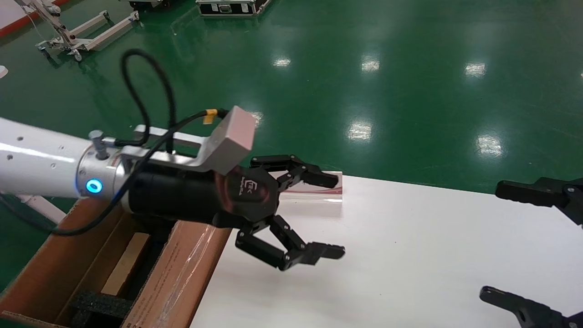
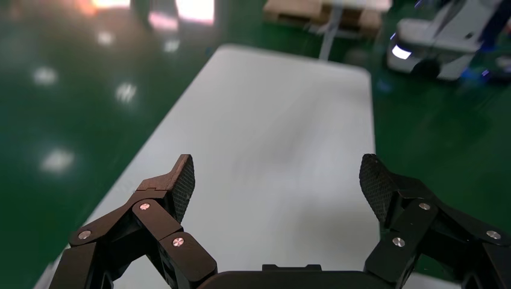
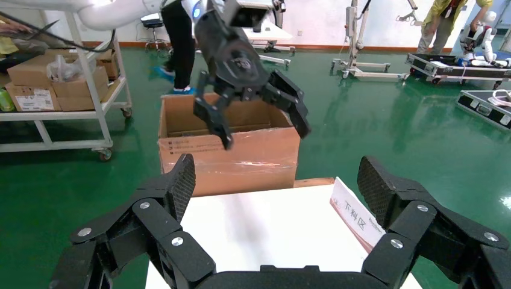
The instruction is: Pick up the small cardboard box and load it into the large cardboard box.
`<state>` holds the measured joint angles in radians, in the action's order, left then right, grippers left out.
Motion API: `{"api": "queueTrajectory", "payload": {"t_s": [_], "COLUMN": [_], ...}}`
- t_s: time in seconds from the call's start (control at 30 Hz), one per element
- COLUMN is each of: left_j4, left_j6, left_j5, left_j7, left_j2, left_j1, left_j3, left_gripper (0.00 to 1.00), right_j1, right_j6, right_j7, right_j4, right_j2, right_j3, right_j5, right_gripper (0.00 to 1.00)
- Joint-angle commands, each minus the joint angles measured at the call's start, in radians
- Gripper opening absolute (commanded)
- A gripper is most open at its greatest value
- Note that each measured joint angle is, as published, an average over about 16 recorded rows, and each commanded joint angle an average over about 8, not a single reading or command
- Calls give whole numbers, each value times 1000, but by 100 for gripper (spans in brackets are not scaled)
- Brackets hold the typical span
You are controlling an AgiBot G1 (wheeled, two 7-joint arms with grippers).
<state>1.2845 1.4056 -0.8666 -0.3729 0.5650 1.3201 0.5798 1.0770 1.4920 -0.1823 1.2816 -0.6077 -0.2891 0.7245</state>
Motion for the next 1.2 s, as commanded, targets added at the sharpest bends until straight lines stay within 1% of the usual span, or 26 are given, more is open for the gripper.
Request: {"api": "queueTrajectory", "payload": {"t_s": [0.03,0.2,0.33,1.2], "left_j4": [0,0,0,0], "left_j6": [18,61,76,82], "left_j5": [27,92,115,124], "left_j7": [37,125,161,172], "left_j2": [9,31,40,42], "left_j1": [-49,-166,-213,-228], "left_j3": [-60,-203,-261,-280], "left_gripper": [100,100,100,100], "right_j1": [0,-1,-1,-2], "right_j6": [0,1,1,4], "right_j7": [0,-1,-2,-5], "right_j4": [0,1,1,2], "right_j2": [0,-1,-1,-4], "right_j3": [1,2,4,9], "right_j5": [0,2,2,6], "right_gripper": [100,100,100,100]}}
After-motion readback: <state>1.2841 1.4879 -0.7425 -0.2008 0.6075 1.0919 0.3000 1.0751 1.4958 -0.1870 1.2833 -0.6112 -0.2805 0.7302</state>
